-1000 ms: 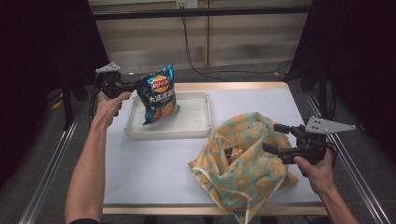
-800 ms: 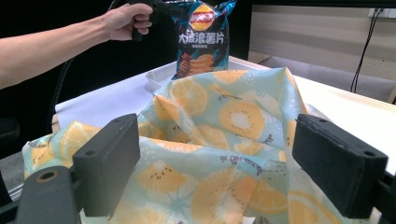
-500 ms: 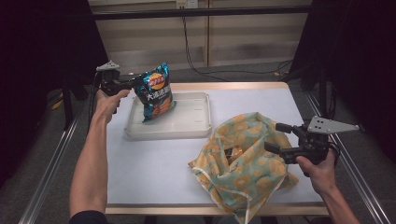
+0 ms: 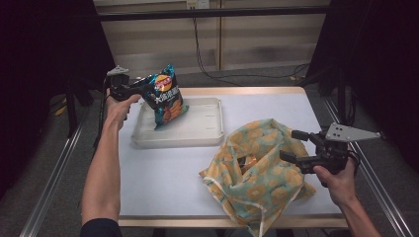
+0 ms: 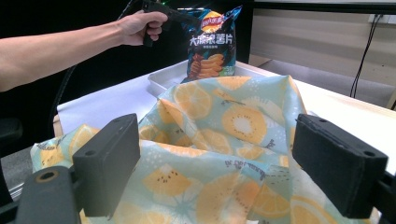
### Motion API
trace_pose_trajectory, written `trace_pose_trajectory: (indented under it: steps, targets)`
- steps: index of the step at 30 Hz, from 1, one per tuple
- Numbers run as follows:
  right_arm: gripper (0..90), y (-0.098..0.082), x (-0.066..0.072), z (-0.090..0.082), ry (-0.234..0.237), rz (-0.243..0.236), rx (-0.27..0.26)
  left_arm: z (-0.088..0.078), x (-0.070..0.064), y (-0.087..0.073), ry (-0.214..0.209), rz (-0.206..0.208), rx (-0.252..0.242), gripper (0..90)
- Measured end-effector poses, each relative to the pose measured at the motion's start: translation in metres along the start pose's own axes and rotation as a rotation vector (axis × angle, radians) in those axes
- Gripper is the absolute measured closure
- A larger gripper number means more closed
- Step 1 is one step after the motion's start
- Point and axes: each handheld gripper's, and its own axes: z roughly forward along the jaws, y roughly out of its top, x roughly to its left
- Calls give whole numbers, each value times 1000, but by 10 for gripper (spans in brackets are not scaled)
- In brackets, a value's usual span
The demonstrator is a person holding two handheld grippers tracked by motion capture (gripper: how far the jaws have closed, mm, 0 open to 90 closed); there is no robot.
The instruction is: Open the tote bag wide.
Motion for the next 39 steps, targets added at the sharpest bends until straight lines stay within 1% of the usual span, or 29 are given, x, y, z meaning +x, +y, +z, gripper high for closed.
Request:
trace_pose_trajectory:
  steps: [1,2,4,5,6,7,8,10,11,12,13,15,16,17,19,20,21,23,24,26,28,29,33,34,35,36,37,38,39]
  targets:
    - [148,0,0,0,0,-1,-2,1,0,0,6,-7,7,597]
    - [147,0,0,0,-3,2,1,3,0,0,15,-34,10,508]
    - [148,0,-1,0,0,2,2,3,1,0,7,-25,14,500]
    - [148,-1,0,0,-2,0,5,3,1,-1,22,-20,21,499]
    - [147,-1,0,0,-1,0,5,4,1,-1,15,-37,15,480]
    - [148,0,0,0,0,0,4,4,2,-1,18,-47,14,405]
    - [148,0,0,0,1,0,1,4,3,-2,30,-58,15,369]
    - [148,0,0,0,0,0,1,4,5,-2,34,-71,19,358]
    - [148,0,0,-1,-2,-3,3,4,6,-2,44,-68,32,358]
    - [148,0,0,-1,-2,-7,4,5,5,-2,65,-48,66,354]
    - [148,1,0,-1,-3,-8,3,5,6,-1,56,-49,75,327]
    - [148,1,-1,-1,-6,-7,3,1,8,-2,56,-85,38,311]
    - [147,1,-1,-1,-3,-2,-2,0,9,-2,46,-86,36,294]
    - [147,1,-1,-1,-3,-2,-2,0,9,-3,54,-90,39,294]
    - [147,1,-1,-2,-4,-5,0,-1,8,-4,37,-78,55,258]
    - [147,1,-1,-2,-4,-4,-3,-3,6,-6,41,-60,53,256]
    - [147,1,-1,-2,-4,-4,-3,-3,6,-6,41,-60,53,245]
    - [148,0,-1,-3,-9,-6,1,-8,7,-8,36,-79,37,237]
    - [148,0,-1,-2,-9,-8,2,-12,5,-10,51,-67,42,235]
    - [147,-1,-1,-2,-12,-5,3,-14,3,-10,54,-64,46,225]
    - [148,-1,-1,-2,-14,-3,6,-22,1,-8,51,-63,37,208]
    - [148,-1,-1,-2,-14,-3,6,-22,1,-8,51,-63,37,195]
    - [148,0,0,-1,-12,-3,5,-30,-3,-8,59,-51,34,185]
    - [148,0,0,-1,-12,-4,4,-31,-4,-8,58,-57,30,184]
    - [148,0,0,-1,-12,-6,4,-34,-6,-8,55,-49,24,184]
    - [148,0,1,-1,-10,-5,2,-36,-8,-9,52,-44,4,201]
    - [148,0,1,-2,-11,-5,3,-38,-9,-10,37,-35,-5,231]
    - [148,0,0,-2,-16,-5,3,-40,-11,-10,50,-18,3,246]
    - [148,0,0,-2,-16,-5,3,-42,-13,-11,71,-9,-8,246]
